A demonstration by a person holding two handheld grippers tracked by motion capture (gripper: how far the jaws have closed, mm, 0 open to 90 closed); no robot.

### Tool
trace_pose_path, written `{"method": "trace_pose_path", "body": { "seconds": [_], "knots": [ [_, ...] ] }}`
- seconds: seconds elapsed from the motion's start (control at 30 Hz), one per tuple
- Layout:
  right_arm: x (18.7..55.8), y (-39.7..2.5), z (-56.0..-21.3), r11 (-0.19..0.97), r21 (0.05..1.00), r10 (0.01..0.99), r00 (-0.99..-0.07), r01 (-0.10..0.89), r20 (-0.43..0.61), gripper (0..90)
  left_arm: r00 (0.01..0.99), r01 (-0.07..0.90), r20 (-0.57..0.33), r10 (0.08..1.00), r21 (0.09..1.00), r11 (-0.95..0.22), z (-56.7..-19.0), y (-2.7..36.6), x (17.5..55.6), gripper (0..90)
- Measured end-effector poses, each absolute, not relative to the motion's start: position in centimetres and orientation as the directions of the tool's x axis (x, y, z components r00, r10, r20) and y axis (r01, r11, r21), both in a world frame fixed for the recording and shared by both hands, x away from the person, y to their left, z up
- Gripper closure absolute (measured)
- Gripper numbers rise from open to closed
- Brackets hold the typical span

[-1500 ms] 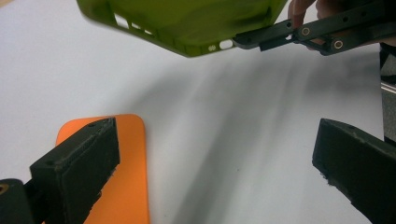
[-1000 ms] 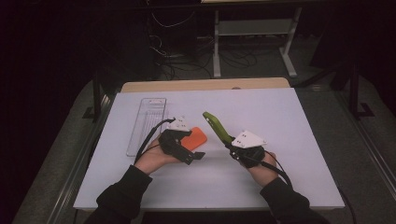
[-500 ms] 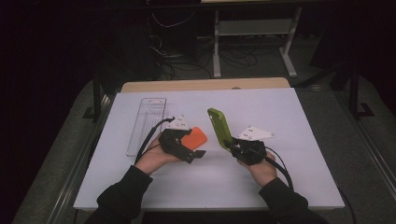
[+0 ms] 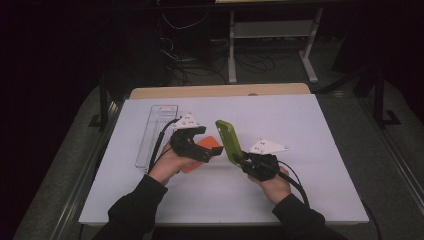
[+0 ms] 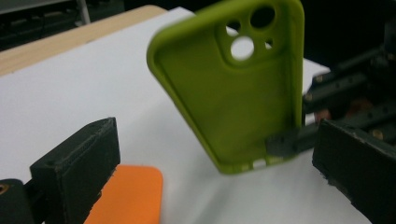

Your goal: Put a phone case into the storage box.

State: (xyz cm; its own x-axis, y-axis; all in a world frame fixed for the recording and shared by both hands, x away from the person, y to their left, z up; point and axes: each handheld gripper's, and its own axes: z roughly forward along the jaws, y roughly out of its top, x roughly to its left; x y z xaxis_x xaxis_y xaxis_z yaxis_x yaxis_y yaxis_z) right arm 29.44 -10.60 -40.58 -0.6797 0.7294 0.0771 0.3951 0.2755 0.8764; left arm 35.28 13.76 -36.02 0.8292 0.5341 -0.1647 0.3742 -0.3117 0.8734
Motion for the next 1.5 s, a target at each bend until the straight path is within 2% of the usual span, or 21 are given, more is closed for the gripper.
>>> {"method": "trace_pose_path", "body": {
  "seconds": [0.2, 0.53, 0.7, 1.2, 1.5],
  "knots": [
    [29.3, -10.2, -40.6, 0.269, 0.879, 0.713, -0.695, 0.394, 0.094, 75.7, 0.822, 0.384, -0.194, 0.535, 0.883, -0.271, -35.9, 13.5, 35.5, 0.2],
    [28.8, -9.2, -40.7, 0.261, 0.883, 0.691, -0.714, 0.391, 0.112, 75.8, 0.845, 0.363, -0.19, 0.5, 0.89, -0.276, -36.1, 12.9, 35.6, 0.0],
    [28.6, -8.8, -40.7, 0.261, 0.883, 0.683, -0.721, 0.39, 0.117, 75.8, 0.836, 0.383, -0.216, 0.504, 0.888, -0.254, -36.2, 12.6, 35.5, 0.0],
    [28.5, -8.2, -41.1, 0.285, 0.877, 0.676, -0.73, 0.387, 0.103, 75.7, 0.826, 0.381, -0.218, 0.519, 0.895, -0.23, -36.3, 12.3, 35.2, 0.0],
    [28.5, -8.0, -41.3, 0.304, 0.868, 0.678, -0.73, 0.392, 0.092, 75.7, 0.817, 0.376, -0.217, 0.534, 0.903, -0.208, -36.3, 12.5, 35.1, 10.2]
  ]
}}
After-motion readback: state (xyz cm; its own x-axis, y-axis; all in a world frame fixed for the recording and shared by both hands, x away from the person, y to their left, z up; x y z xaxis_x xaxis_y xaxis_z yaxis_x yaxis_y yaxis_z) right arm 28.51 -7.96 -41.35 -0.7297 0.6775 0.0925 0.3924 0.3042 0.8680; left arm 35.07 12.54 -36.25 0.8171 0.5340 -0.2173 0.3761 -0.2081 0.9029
